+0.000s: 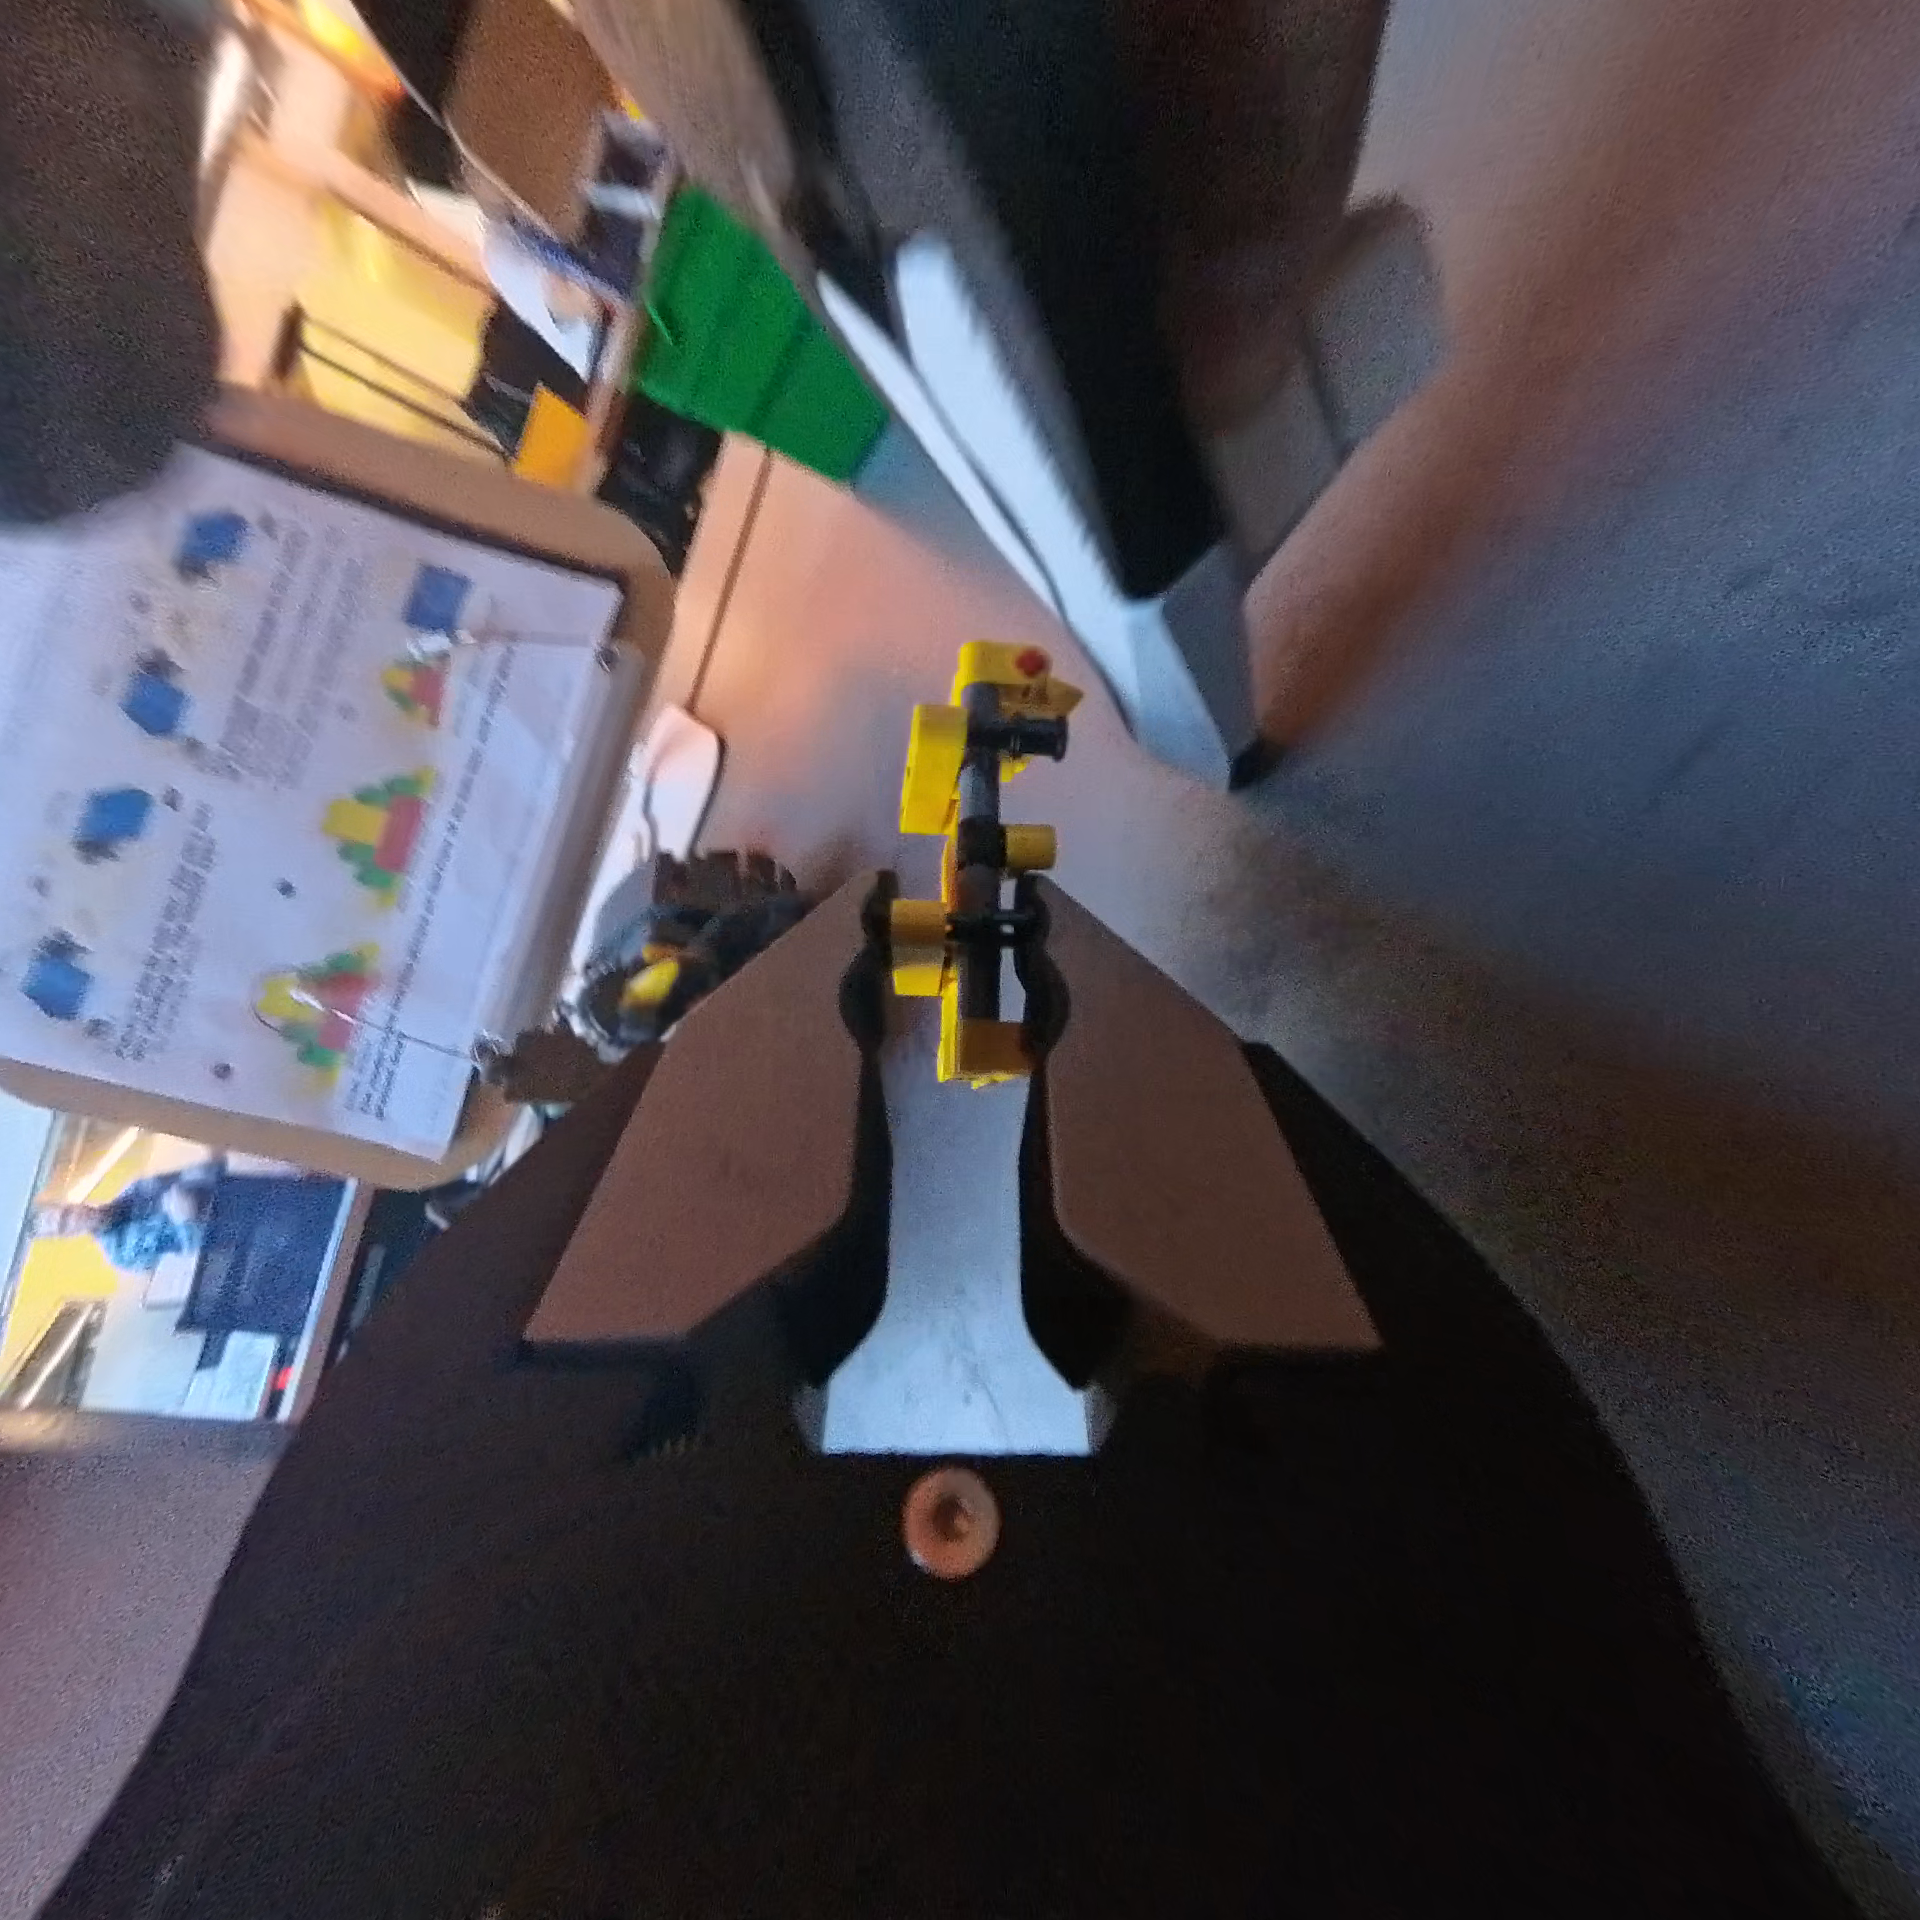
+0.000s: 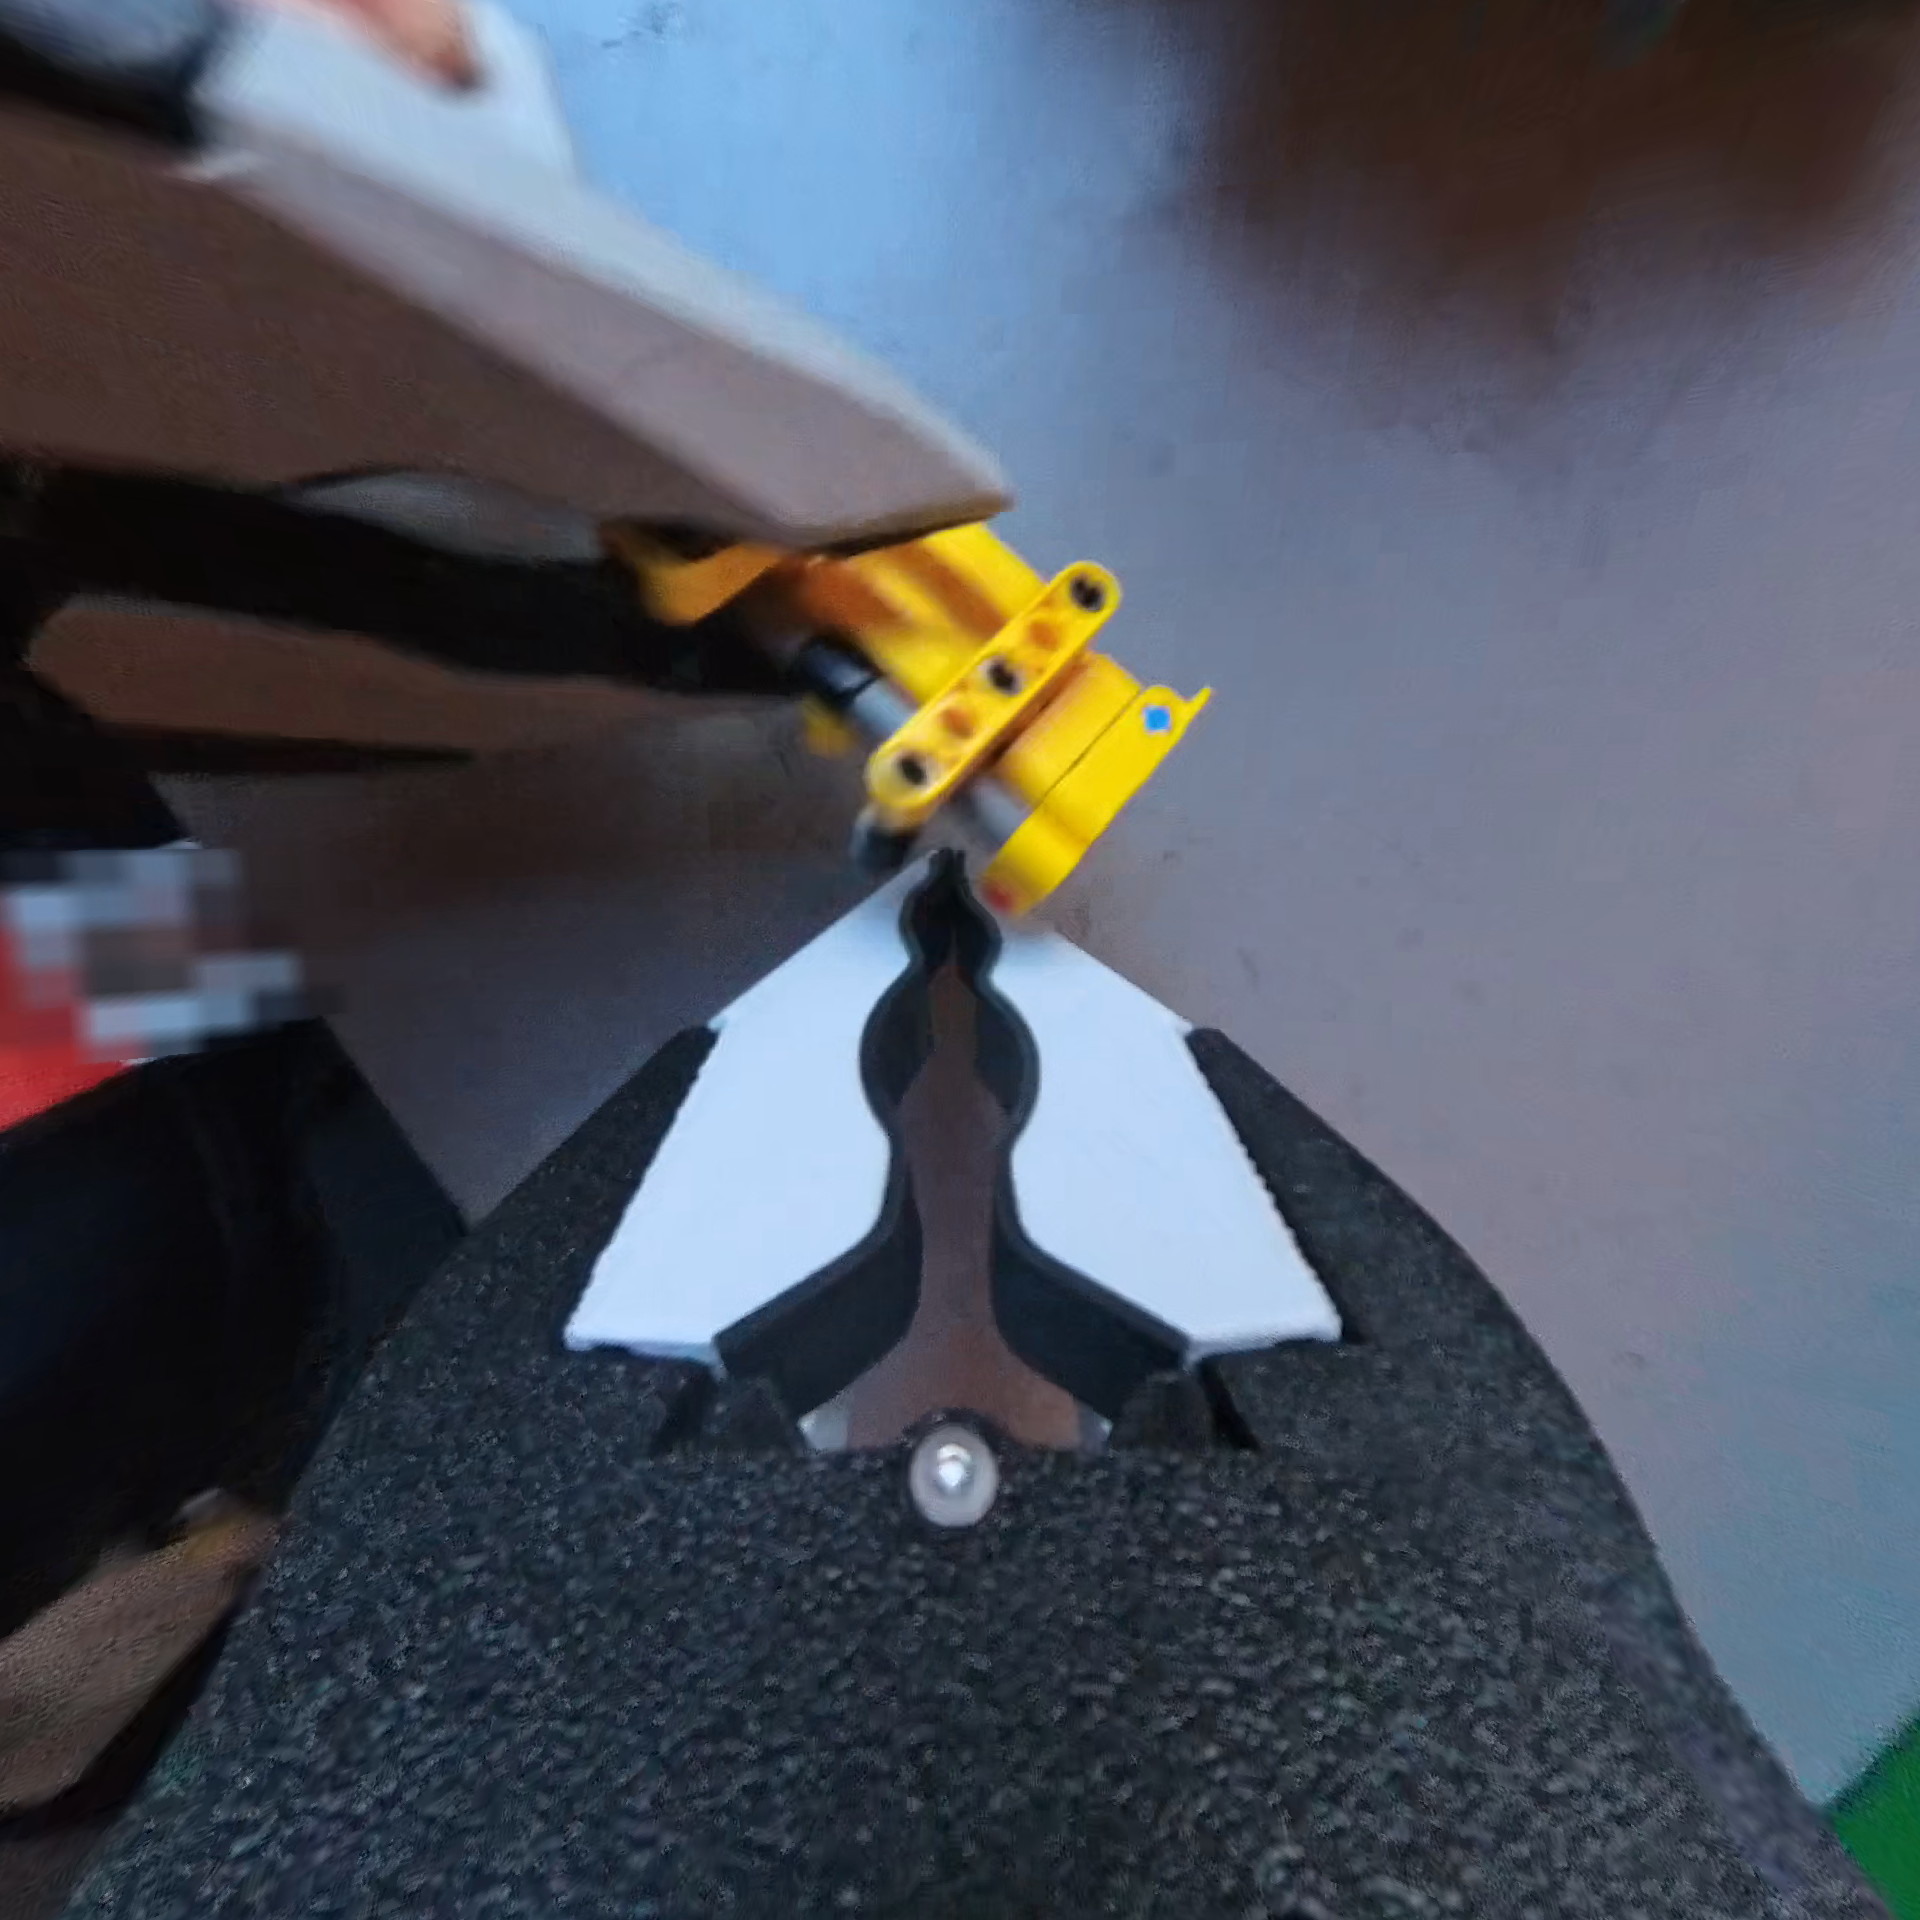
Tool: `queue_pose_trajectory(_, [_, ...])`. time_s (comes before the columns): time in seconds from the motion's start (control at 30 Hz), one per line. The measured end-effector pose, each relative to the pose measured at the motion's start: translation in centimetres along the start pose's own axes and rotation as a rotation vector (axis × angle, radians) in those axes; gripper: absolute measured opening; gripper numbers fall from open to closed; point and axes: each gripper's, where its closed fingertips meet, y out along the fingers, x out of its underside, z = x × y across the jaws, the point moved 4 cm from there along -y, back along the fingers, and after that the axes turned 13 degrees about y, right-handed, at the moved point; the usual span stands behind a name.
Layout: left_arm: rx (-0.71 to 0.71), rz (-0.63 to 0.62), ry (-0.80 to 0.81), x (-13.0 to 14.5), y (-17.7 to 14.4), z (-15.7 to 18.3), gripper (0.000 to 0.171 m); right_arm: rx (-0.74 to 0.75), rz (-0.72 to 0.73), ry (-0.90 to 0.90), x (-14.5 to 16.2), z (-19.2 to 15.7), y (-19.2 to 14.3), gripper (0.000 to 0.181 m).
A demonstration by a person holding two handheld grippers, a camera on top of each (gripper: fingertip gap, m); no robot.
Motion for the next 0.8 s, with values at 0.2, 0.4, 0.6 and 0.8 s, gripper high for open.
queue_pose_trajectory(0.2, [0.039, 0.041, -0.129, 0.3, 0.1, -0.5, 0.021, 0.055, 0.293, -0.017, 1.2, -0.7, -0.5, 0.000])
queue_pose_trajectory(0.4, [0.109, 0.142, -0.325, 0.5, -0.1, -1.1, 0.021, -0.029, 0.748, 0.143, 1.9, -2.3, -4.4, 0.005])
queue_pose_trajectory(0.6, [0.113, 0.157, -0.307, 0.0, -0.2, -0.9, 0.021, -0.003, 0.892, 0.171, 1.1, -2.9, -5.4, 0.015])
queue_pose_trajectory(0.8, [0.116, 0.156, -0.302, -0.2, -0.2, -0.7, 0.021, 0.201, 0.922, 0.105, 0.1, -3.3, -5.1, 0.009])
